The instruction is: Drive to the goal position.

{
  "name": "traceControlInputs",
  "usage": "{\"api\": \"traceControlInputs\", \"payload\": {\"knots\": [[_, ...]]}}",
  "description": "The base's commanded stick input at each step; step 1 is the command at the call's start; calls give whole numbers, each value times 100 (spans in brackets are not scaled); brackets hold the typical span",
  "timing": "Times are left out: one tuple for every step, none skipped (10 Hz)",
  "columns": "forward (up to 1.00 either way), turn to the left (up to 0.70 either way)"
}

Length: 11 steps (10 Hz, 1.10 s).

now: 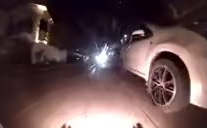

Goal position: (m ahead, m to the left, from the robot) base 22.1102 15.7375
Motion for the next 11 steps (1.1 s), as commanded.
{"api": "traceControlInputs", "payload": {"knots": [[60,0],[60,0],[60,0],[60,0],[60,0],[60,0],[60,0],[60,0],[60,0],[60,0],[60,-11]]}}
